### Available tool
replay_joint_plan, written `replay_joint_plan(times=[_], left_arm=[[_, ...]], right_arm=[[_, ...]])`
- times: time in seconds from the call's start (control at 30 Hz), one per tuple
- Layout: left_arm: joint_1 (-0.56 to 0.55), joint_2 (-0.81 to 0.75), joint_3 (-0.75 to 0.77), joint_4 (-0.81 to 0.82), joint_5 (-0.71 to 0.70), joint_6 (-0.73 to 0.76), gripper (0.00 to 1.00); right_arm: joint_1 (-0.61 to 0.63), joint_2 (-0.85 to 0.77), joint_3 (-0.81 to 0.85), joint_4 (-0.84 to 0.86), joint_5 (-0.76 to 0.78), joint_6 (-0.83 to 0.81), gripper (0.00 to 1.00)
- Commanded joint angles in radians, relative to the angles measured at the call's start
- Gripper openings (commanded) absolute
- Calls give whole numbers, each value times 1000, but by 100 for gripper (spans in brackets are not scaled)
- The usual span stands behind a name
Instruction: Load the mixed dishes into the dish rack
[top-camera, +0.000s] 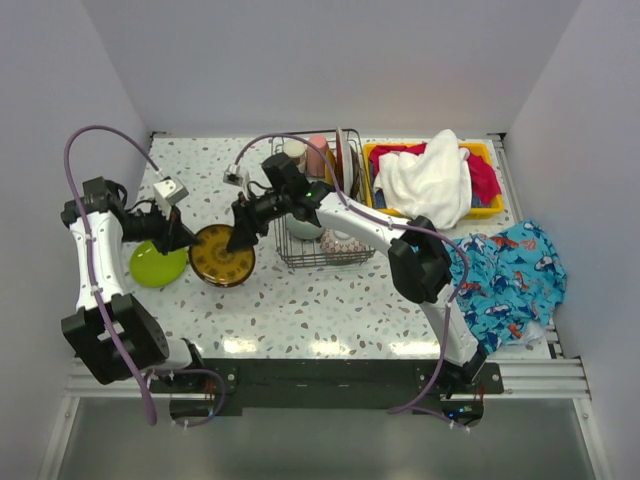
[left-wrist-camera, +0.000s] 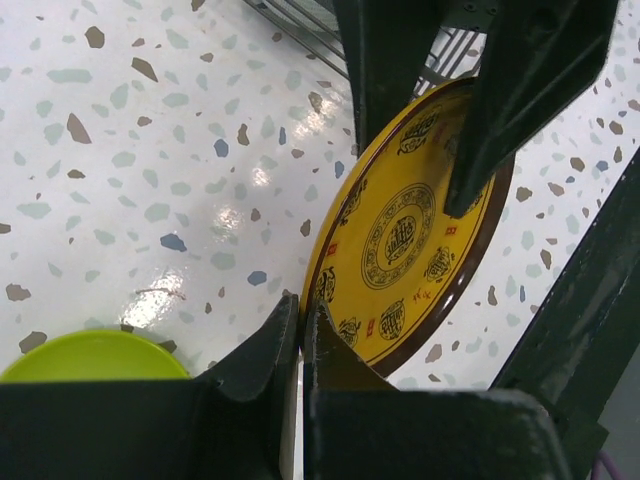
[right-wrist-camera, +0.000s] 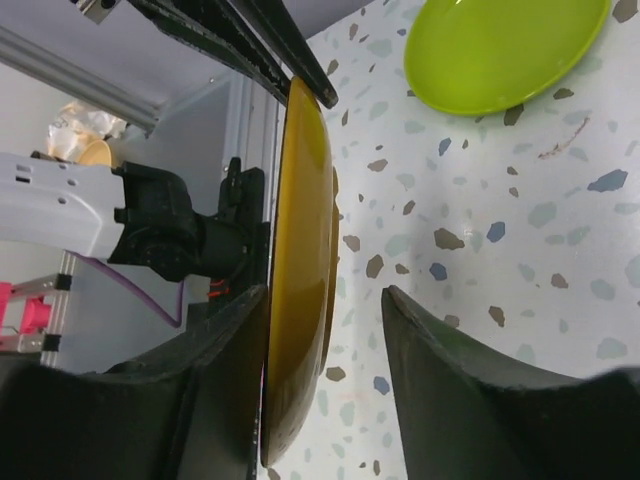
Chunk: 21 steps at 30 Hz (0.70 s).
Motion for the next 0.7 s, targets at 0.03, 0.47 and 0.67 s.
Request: replay_joint_plan(times=[0.03,0.47,0.67], left_arm=[[-7,-10,-4,95,92,-114,0],[-10,-217,-43,983,-44,-950,74],[-12,-213,-39,1104,-180,-1073,100]], right_arm=[[-6,-50,34,6,54,40,31],[-18,-204,90,-126,901,3,0],[-16,-254,72,-110,1468,20,0]])
